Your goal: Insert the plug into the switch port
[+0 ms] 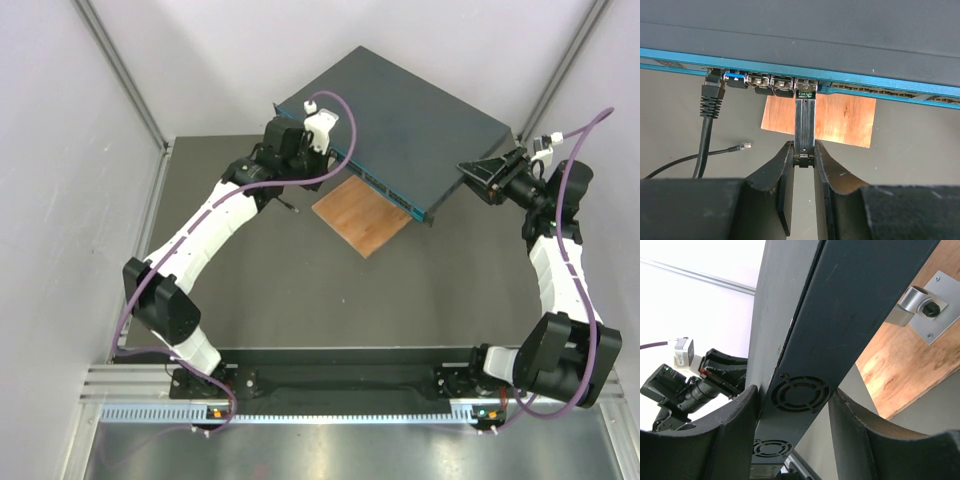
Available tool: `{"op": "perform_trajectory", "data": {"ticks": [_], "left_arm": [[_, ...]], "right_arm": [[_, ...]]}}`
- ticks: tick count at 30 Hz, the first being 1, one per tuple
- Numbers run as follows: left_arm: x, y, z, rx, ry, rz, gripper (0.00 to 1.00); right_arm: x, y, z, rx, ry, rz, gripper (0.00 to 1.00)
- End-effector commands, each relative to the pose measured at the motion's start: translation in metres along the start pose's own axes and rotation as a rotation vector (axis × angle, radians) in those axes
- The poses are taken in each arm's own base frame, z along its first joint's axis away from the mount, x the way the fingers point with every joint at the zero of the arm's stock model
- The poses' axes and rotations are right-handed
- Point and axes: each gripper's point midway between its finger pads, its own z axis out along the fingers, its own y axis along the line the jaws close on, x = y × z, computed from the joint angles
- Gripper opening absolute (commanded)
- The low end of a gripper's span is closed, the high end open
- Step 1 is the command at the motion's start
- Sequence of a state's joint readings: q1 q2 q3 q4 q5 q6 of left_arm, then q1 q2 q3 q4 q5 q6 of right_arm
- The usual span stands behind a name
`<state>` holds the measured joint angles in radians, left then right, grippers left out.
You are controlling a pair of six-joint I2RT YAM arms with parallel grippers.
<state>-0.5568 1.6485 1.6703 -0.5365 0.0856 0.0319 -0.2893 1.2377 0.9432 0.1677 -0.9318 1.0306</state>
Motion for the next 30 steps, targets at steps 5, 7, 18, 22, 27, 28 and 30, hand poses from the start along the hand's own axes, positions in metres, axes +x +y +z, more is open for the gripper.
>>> {"op": "perform_trajectory", "data": {"ticks": [5,7,18,22,27,28,30], "left_arm": [[-0.020,0.008,0.008,-0.028,-0.060,0.001,0.00],[-0.019,0.009,0.008,-0.028,-0.060,0.001,0.00],[-0.010,0.009,0.015,-0.024,-0.033,0.004,0.00],[-0.012,0.009,0.014,-0.028,-0.040,0.004,0.00],[-0.030,0.008,0.008,-0.019,-0.063,0.007,0.00],[-0.039,0.008,0.004,-0.020,-0.080,0.009,0.00],[-0.040,0.006,0.005,-0.006,-0.071,0.009,0.00]], "right_arm": [[0.001,0.031,0.006,-0.097,0.026,-0.138,0.00],[0.000,0.031,0.006,-0.096,0.026,-0.136,0.00],[0.000,0.032,0.006,-0.098,0.028,-0.139,0.00],[0.000,0.032,0.006,-0.099,0.028,-0.142,0.00],[0.001,0.030,0.006,-0.096,0.030,-0.142,0.00],[0.001,0.031,0.006,-0.099,0.032,-0.147,0.00],[0.001,0.031,0.006,-0.097,0.031,-0.156,0.00]]}}
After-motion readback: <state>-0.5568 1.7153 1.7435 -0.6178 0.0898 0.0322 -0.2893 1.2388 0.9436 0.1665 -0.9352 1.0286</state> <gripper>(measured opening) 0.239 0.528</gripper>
